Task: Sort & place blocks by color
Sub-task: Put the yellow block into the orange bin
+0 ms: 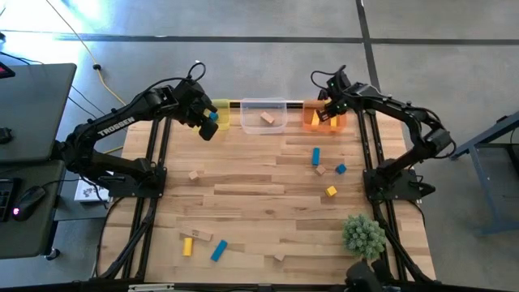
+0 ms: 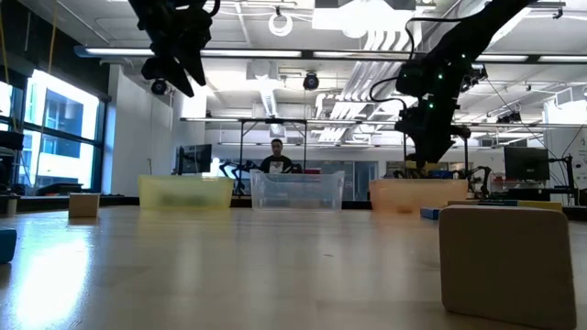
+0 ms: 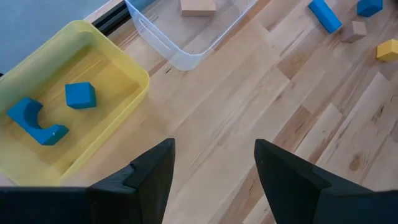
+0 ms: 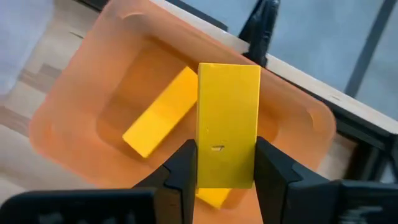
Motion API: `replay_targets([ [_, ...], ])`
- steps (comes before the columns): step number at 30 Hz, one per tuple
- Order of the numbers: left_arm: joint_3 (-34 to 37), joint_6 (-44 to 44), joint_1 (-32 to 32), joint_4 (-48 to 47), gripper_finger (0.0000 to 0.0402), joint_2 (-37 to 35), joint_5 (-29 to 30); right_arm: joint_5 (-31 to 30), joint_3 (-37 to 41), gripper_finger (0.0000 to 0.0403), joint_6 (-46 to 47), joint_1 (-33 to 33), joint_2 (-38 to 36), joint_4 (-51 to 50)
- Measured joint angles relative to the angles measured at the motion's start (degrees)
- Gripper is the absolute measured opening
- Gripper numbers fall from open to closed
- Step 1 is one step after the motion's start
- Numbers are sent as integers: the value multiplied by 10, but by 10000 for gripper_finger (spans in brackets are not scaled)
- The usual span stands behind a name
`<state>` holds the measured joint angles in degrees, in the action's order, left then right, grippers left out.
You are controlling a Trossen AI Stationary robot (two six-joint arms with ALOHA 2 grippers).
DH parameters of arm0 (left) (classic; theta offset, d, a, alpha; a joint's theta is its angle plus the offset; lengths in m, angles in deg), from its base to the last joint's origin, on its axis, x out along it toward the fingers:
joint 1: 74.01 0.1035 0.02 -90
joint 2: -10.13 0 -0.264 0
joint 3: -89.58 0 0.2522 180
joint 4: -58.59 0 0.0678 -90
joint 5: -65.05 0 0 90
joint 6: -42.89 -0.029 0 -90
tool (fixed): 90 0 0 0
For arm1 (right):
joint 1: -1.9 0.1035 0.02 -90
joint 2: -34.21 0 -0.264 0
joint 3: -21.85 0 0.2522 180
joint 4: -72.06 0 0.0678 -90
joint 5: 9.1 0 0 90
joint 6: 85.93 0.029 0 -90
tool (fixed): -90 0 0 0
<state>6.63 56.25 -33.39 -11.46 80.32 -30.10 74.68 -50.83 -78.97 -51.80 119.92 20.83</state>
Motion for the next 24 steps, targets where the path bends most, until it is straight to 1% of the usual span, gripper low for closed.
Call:
replay_targets([
  [5, 0, 14, 0, 4, 212, 0, 0, 28, 2, 96, -29, -12, 3, 37],
  [9, 0, 27, 0, 7, 212, 0, 0, 61, 2, 96, -44, -20, 19, 43],
  [17, 0, 31, 0, 7, 212, 0, 0, 63, 3, 96, -44, -19, 67, 42],
  [24, 0, 31, 0, 9, 211, 0, 0, 65, 3, 96, -44, -19, 75, 35],
])
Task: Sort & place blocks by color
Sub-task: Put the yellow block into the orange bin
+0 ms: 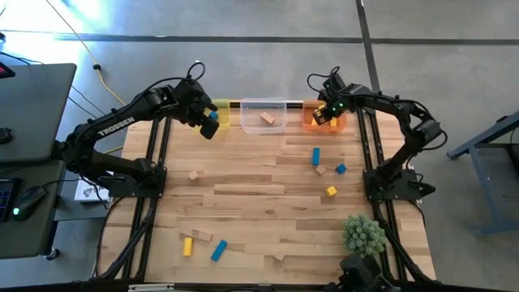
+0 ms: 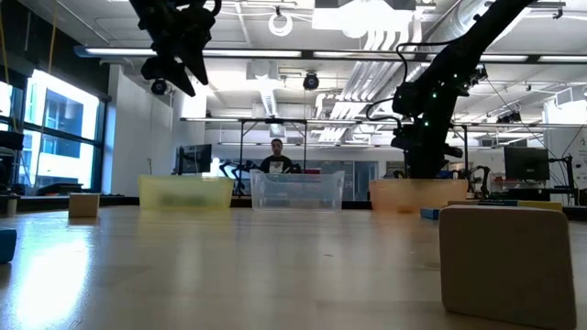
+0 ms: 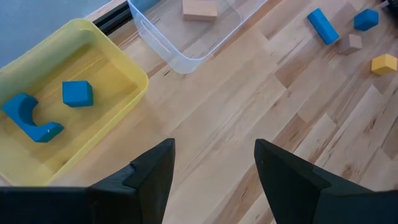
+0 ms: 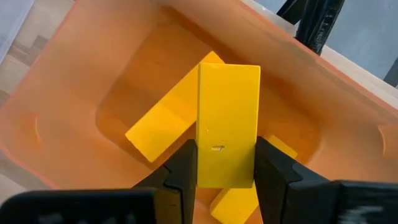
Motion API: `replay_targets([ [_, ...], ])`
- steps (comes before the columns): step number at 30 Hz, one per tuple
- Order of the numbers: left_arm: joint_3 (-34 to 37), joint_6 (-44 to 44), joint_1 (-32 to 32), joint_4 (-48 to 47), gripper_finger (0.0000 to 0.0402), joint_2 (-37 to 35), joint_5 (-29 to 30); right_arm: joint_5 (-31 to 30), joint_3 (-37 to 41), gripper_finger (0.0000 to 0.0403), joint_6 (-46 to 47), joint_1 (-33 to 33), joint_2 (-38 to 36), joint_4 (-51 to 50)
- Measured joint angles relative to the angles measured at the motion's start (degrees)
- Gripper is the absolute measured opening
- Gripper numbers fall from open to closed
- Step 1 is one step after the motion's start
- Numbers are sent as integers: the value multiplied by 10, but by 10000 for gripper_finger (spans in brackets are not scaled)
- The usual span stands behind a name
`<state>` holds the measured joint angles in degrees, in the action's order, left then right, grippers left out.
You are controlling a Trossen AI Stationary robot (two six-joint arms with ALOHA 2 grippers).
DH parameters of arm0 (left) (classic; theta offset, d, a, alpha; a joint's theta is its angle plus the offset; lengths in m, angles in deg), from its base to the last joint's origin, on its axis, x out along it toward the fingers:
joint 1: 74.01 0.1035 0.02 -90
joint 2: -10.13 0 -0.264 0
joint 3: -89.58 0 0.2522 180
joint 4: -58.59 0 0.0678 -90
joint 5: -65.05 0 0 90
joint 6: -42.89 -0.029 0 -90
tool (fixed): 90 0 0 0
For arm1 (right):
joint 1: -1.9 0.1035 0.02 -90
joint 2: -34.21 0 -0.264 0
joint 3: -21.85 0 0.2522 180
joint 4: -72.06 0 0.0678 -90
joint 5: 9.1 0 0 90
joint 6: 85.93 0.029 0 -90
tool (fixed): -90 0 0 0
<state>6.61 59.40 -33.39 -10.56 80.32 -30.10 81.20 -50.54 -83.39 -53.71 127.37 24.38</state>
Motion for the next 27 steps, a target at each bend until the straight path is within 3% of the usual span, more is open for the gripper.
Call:
replay_targets([
  [10, 0, -1, 0, 3, 212, 0, 0, 0, 0, 97, 1, 0, 0, -1],
  [27, 0, 24, 0, 2, 212, 0, 10, -13, 0, 181, 2, 2, 0, -1],
])
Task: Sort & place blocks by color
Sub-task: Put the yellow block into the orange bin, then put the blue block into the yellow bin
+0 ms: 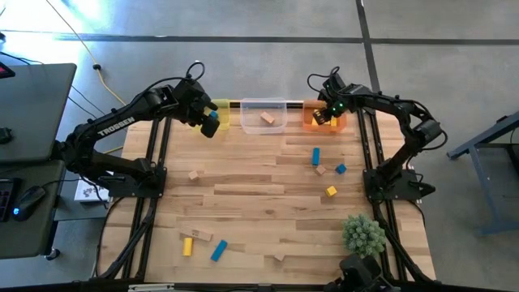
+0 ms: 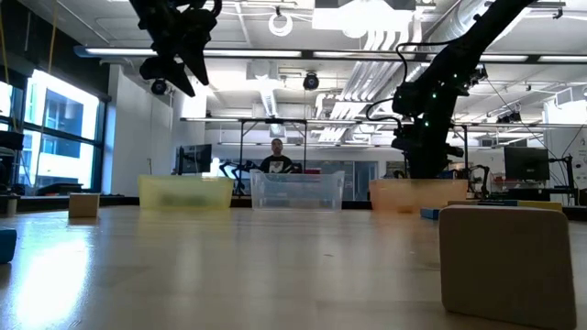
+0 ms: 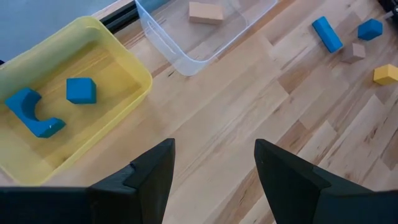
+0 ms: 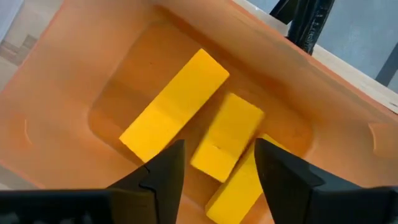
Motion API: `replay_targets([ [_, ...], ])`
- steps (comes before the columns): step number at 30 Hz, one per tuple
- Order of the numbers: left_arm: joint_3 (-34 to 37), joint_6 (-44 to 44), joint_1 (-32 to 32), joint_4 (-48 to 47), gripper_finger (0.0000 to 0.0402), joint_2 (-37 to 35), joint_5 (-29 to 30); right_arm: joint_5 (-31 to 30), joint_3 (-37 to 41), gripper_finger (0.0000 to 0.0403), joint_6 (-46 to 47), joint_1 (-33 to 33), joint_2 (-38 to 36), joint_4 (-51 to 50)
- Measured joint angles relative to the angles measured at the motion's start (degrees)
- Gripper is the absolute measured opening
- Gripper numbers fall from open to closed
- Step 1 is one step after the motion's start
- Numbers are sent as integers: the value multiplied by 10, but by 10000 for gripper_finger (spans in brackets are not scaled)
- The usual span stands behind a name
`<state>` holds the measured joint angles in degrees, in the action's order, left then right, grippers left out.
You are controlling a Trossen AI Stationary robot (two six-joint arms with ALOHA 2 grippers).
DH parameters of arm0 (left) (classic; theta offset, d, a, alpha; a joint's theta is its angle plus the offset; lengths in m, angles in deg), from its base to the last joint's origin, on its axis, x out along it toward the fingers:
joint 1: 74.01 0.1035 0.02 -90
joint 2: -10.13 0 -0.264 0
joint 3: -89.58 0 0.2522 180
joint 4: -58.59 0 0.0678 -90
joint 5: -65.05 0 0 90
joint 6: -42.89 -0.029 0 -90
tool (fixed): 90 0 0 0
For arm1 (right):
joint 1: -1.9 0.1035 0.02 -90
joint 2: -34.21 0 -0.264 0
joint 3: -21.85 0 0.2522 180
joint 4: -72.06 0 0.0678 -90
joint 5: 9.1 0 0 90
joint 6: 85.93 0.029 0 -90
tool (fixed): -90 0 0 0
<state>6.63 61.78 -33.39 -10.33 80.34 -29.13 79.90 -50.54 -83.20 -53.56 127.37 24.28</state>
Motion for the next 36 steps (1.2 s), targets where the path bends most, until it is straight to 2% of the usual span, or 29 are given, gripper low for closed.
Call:
replay_targets([
  [3, 0, 3, 0, 0, 212, 0, 3, 6, 0, 186, 14, 0, 0, 0],
  [12, 0, 85, -9, -19, 212, 0, 3, 52, -32, 188, 28, 1, -6, -19],
  [18, 0, 131, -49, -40, 212, 0, -39, 57, -51, 188, 31, 14, -32, -30],
  [31, 0, 299, -207, -51, 212, 0, -37, 57, -51, 188, 78, 88, -64, -70],
  [36, 0, 366, -293, -51, 212, 0, 2, 58, -51, 188, 105, 128, -64, -75],
])
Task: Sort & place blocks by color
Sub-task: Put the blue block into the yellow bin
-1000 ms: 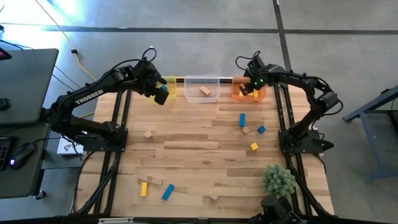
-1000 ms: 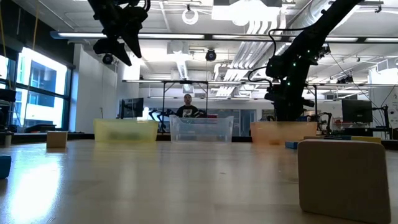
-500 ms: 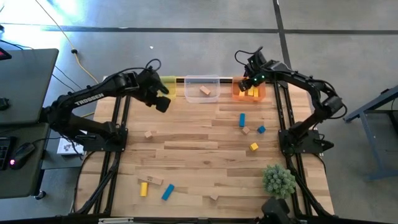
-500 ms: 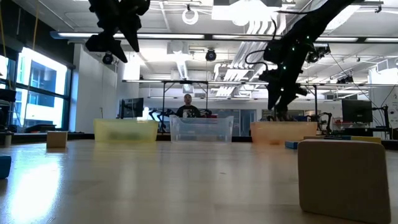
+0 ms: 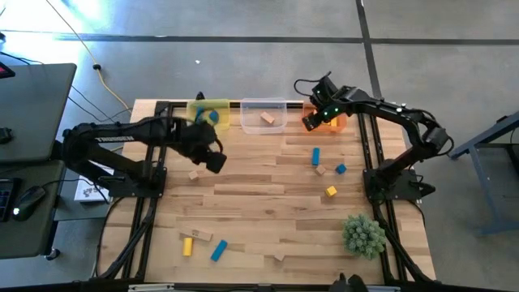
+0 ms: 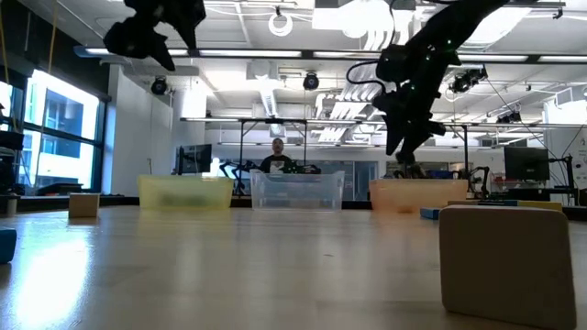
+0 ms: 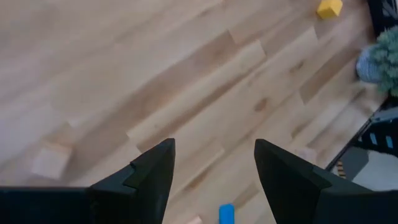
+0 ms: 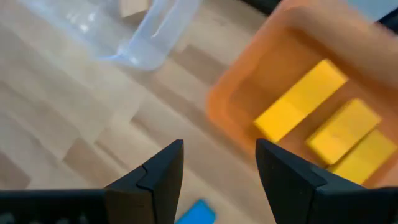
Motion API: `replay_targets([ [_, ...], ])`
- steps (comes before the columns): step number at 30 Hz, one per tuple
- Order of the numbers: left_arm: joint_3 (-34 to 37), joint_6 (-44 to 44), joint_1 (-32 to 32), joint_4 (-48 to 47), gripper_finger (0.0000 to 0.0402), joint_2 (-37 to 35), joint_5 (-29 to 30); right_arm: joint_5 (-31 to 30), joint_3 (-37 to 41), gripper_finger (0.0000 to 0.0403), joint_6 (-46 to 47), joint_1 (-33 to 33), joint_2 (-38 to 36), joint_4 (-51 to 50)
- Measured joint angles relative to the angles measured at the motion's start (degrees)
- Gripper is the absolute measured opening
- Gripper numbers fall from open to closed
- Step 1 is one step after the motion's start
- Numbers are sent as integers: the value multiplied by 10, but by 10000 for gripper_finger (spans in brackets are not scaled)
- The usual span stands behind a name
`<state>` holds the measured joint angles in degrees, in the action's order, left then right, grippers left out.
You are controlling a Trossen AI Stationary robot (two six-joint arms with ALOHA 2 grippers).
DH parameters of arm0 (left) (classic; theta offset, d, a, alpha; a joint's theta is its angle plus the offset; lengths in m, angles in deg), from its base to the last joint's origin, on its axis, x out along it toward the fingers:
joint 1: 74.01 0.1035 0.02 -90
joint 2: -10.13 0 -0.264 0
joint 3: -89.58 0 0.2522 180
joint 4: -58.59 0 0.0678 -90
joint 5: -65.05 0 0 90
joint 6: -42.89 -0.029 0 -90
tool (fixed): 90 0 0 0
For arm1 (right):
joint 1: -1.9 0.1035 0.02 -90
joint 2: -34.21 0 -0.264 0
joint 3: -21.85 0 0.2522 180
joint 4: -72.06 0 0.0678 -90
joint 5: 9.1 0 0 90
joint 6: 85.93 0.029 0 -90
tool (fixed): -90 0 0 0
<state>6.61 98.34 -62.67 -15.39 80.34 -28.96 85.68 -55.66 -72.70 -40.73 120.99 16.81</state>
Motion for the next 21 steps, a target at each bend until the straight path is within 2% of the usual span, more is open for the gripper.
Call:
replay_targets([
  [11, -1, 181, -208, 3, 212, 16, 96, 0, 0, 188, 63, 107, 0, -54],
  [21, -1, 324, -344, 26, 211, 102, 128, -14, 0, 188, 96, 204, 0, -61],
])
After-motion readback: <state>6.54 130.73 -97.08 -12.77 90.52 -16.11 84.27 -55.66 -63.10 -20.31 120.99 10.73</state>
